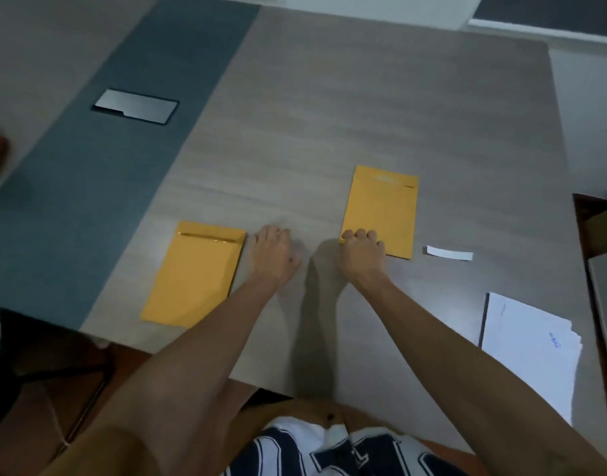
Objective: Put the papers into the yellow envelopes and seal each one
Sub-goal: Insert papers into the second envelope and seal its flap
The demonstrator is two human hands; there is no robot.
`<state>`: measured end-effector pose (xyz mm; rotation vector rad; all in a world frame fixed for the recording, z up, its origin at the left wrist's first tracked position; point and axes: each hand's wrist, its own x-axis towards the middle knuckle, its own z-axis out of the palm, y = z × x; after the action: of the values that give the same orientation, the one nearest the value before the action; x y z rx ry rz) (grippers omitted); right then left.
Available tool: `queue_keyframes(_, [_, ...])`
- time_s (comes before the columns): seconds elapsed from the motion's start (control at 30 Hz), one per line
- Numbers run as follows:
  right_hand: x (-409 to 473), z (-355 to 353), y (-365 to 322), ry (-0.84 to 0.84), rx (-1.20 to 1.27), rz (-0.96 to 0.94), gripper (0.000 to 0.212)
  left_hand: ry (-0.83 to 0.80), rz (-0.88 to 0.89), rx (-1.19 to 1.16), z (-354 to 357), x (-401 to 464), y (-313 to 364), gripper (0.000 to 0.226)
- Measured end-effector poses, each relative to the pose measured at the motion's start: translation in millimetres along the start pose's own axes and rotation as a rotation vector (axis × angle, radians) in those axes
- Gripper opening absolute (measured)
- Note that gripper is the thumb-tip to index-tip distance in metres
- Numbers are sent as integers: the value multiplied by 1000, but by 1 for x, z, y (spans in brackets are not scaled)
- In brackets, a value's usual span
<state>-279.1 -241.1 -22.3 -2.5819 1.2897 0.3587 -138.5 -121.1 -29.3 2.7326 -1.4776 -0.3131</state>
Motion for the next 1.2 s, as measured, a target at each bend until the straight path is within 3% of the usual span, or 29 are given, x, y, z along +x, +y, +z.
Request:
queue_keyframes(0.17, [-24,19,-35,-26,5,-42,40,75,-398,-67,10,-51,-63,56])
queue_keyframes(0.33, [-50,39,-40,-37,23,-38,41,-164,-515,-122,34,-83,-117,79])
queue_keyframes(0.5, [-76,45,-20,-15,58,-2,40,-203,-290,-86,44,-90,-112,74])
queue_keyframes(0.83, [-124,64,42,217,323,171,53,-144,419,58,61,-109,1,59])
queue_keyframes(0.93, [-133,68,54,201,340,227,59,-170,511,43,61,-110,23,60])
queue_keyframes(1.2, [-136,70,65,260,545,338,50,-227,573,-59,53,-100,32,57])
